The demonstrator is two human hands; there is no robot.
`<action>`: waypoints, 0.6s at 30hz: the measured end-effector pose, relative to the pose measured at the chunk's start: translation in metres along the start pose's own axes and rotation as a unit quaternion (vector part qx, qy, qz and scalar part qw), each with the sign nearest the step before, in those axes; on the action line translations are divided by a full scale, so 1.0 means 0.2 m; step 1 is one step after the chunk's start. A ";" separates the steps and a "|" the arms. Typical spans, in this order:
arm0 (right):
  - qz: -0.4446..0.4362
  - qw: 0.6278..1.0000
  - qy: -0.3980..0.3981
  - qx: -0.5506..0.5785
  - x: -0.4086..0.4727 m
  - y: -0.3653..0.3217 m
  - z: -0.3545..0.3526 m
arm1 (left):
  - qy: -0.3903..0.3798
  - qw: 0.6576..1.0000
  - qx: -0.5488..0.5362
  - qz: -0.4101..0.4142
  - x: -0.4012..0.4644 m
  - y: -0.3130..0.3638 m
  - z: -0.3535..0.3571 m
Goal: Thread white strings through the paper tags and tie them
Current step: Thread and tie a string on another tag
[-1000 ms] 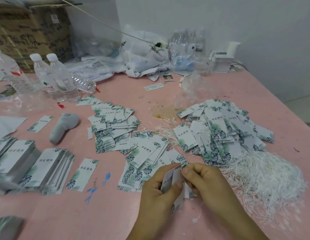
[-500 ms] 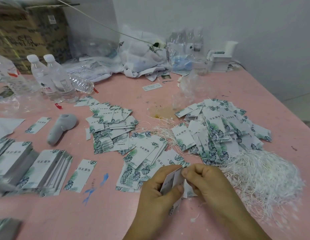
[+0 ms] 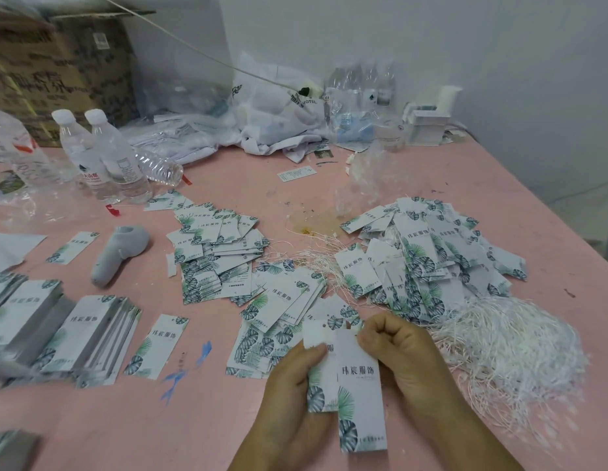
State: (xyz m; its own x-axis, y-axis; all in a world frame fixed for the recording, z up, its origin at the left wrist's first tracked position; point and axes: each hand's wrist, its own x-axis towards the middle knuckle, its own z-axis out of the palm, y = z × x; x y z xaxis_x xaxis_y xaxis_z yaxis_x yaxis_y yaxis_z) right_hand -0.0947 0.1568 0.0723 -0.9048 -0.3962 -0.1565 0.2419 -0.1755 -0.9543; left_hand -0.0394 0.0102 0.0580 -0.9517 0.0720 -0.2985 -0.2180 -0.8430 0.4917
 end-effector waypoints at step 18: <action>0.093 0.991 -0.089 0.025 0.02 0.05 -0.01 | 0.033 0.973 0.204 0.104 0.02 -0.01 -0.03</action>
State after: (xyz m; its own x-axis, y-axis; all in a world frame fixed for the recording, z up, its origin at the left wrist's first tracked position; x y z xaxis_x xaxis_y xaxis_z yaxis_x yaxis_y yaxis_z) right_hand -0.0965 0.1563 0.0622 -0.7677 -0.5777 -0.2774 0.4204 -0.1273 -0.8984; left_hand -0.0420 0.0097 0.0499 -0.9715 -0.1221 -0.2032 -0.1034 -0.5531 0.8267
